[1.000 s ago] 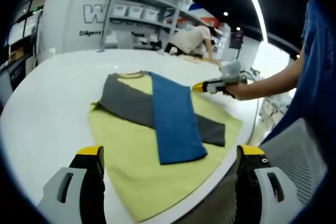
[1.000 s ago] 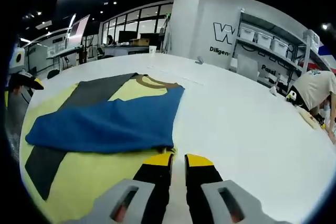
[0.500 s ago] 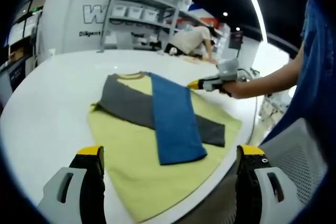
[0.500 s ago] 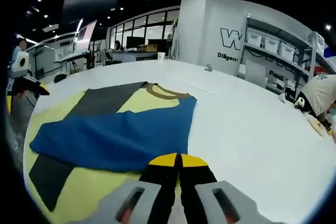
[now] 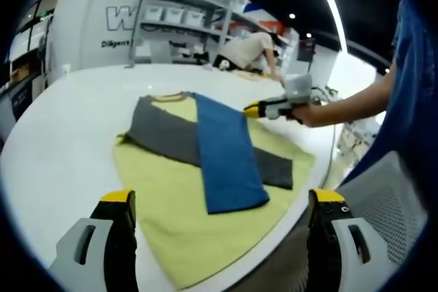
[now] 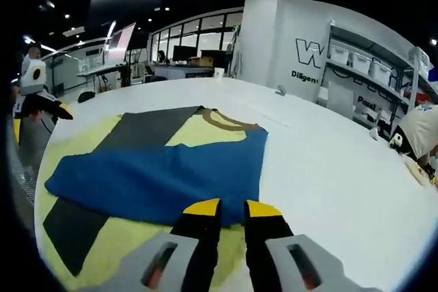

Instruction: Fold the garment on the visible template until the final outline fits inside the template.

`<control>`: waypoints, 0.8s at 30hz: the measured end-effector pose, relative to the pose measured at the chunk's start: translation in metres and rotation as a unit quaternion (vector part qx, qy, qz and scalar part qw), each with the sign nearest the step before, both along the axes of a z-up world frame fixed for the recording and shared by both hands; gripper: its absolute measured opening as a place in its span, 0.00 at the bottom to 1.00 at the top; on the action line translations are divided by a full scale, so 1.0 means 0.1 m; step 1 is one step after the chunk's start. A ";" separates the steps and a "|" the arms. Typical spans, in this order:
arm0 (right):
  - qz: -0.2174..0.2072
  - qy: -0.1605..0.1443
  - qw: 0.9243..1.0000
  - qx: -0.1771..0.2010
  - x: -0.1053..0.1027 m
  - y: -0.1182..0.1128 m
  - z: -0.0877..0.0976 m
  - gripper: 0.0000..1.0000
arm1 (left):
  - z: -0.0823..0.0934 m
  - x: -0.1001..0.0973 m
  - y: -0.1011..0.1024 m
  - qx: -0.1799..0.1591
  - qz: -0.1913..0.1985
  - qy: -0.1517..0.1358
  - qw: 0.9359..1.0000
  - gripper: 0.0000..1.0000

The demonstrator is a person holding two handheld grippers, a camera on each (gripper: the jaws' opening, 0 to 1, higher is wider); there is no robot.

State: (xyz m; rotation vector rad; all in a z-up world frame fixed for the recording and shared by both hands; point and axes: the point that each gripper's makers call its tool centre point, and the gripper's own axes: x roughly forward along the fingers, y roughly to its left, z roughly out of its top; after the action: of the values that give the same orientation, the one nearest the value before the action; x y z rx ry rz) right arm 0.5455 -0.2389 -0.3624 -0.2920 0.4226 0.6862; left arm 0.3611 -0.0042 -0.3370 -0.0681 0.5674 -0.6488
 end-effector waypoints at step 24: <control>0.254 0.035 0.966 0.023 -1.59 1.54 -0.11 0.09 | -0.06 -0.02 0.01 0.012 -0.010 0.005 1.000 0.99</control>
State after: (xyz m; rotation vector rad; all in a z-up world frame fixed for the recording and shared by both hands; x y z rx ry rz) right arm 0.3870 -0.0847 -0.3731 -0.3369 0.4006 1.2092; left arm 0.3586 -0.0032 -0.3426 -0.0435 0.5850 -0.6605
